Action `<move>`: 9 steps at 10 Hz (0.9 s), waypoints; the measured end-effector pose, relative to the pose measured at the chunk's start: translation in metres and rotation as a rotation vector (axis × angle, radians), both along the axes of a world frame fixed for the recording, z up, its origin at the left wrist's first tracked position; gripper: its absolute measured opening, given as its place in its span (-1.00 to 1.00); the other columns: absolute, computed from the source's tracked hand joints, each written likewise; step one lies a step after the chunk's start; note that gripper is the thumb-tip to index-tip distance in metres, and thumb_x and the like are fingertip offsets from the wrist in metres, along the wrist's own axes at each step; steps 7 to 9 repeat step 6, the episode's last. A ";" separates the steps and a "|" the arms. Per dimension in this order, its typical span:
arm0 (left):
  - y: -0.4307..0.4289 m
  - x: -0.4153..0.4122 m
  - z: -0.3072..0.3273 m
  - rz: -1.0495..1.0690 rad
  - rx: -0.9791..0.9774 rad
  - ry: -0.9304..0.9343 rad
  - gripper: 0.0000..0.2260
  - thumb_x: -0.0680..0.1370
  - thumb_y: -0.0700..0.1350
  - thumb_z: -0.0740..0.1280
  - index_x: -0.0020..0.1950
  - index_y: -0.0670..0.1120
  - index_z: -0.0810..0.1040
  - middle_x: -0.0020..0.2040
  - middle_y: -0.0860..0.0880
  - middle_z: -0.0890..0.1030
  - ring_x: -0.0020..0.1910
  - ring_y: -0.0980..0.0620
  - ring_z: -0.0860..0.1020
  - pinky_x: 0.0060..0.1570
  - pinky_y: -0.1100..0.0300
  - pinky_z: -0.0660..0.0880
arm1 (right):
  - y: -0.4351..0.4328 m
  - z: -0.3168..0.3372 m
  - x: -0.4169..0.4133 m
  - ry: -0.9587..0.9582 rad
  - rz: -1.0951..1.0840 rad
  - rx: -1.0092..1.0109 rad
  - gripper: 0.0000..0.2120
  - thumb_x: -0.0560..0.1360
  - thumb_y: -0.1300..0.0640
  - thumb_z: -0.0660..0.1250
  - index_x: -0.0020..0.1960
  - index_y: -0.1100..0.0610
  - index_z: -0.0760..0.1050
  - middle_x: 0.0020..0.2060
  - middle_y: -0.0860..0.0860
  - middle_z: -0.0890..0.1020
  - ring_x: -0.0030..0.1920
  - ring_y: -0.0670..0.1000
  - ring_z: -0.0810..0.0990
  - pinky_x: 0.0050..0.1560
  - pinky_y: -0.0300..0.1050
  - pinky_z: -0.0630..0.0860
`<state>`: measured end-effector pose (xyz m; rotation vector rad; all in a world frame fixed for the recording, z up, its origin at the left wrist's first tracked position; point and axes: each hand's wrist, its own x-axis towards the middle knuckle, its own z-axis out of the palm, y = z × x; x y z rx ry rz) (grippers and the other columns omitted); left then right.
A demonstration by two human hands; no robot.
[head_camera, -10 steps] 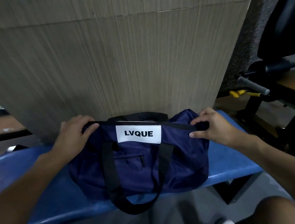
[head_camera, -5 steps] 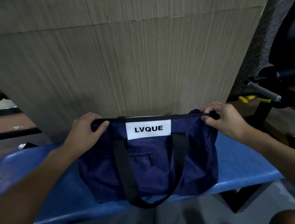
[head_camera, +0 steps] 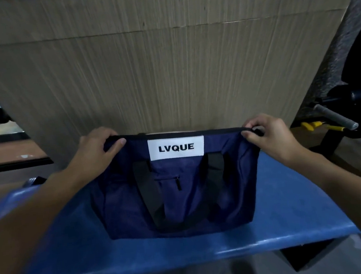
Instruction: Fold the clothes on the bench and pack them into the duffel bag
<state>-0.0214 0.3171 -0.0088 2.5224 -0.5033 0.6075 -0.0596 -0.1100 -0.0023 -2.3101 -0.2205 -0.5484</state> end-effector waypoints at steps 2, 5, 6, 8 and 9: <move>0.012 -0.016 -0.056 0.164 0.367 0.326 -0.28 0.43 0.48 -0.17 0.38 0.15 0.40 0.26 0.12 0.45 0.33 0.06 0.36 0.33 -0.10 0.11 | -0.007 -0.046 0.000 0.331 0.127 -0.418 -0.42 0.46 -0.18 0.39 0.39 0.03 0.42 0.36 -0.04 0.45 0.32 -0.01 0.38 0.37 -0.01 0.31; 0.001 -0.028 -0.042 0.183 0.336 0.277 -0.24 0.44 0.46 -0.20 0.40 0.14 0.44 0.42 0.08 0.40 0.46 0.04 0.28 0.45 -0.24 -0.01 | -0.016 -0.047 -0.014 0.331 0.078 -0.506 -0.36 0.46 -0.25 0.34 0.47 -0.06 0.32 0.45 -0.08 0.33 0.43 0.02 0.27 0.44 0.14 0.21; -0.024 -0.026 -0.021 0.202 0.203 0.088 -0.45 0.52 0.32 -0.01 0.24 0.06 0.57 0.26 0.03 0.47 0.32 -0.03 0.39 0.38 -0.16 0.12 | -0.013 -0.042 -0.017 0.230 0.054 -0.339 -0.47 0.51 -0.18 0.30 0.38 0.07 0.44 0.28 0.01 0.51 0.31 0.05 0.43 0.34 -0.01 0.34; -0.024 -0.026 -0.021 0.202 0.203 0.088 -0.45 0.52 0.32 -0.01 0.24 0.06 0.57 0.26 0.03 0.47 0.32 -0.03 0.39 0.38 -0.16 0.12 | -0.013 -0.042 -0.017 0.230 0.054 -0.339 -0.47 0.51 -0.18 0.30 0.38 0.07 0.44 0.28 0.01 0.51 0.31 0.05 0.43 0.34 -0.01 0.34; -0.024 -0.026 -0.021 0.202 0.203 0.088 -0.45 0.52 0.32 -0.01 0.24 0.06 0.57 0.26 0.03 0.47 0.32 -0.03 0.39 0.38 -0.16 0.12 | -0.013 -0.042 -0.017 0.230 0.054 -0.339 -0.47 0.51 -0.18 0.30 0.38 0.07 0.44 0.28 0.01 0.51 0.31 0.05 0.43 0.34 -0.01 0.34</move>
